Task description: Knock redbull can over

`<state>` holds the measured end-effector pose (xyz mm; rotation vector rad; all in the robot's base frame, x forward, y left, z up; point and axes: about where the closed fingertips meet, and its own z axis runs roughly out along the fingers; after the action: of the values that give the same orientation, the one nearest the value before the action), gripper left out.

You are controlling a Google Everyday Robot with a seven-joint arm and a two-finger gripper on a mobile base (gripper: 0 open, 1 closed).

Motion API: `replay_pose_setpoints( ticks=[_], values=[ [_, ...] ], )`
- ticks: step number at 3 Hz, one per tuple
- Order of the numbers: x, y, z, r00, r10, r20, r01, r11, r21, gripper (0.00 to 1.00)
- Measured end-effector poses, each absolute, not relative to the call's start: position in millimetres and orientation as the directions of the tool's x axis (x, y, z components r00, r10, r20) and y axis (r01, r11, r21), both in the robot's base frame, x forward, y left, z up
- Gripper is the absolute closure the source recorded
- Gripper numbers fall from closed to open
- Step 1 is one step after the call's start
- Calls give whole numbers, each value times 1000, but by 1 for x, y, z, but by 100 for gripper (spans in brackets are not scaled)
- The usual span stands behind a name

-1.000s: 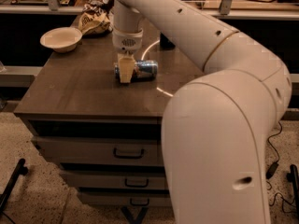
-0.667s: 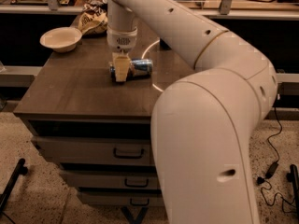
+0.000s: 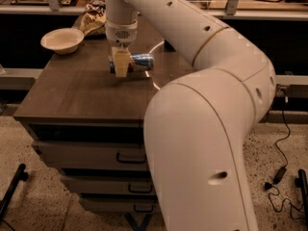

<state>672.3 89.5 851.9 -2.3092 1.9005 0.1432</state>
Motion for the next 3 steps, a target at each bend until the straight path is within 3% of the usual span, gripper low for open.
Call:
replay_pose_setpoints(
  ticks=[3],
  values=[
    [685, 95, 854, 176, -965, -195, -983, -161, -90, 12]
  ],
)
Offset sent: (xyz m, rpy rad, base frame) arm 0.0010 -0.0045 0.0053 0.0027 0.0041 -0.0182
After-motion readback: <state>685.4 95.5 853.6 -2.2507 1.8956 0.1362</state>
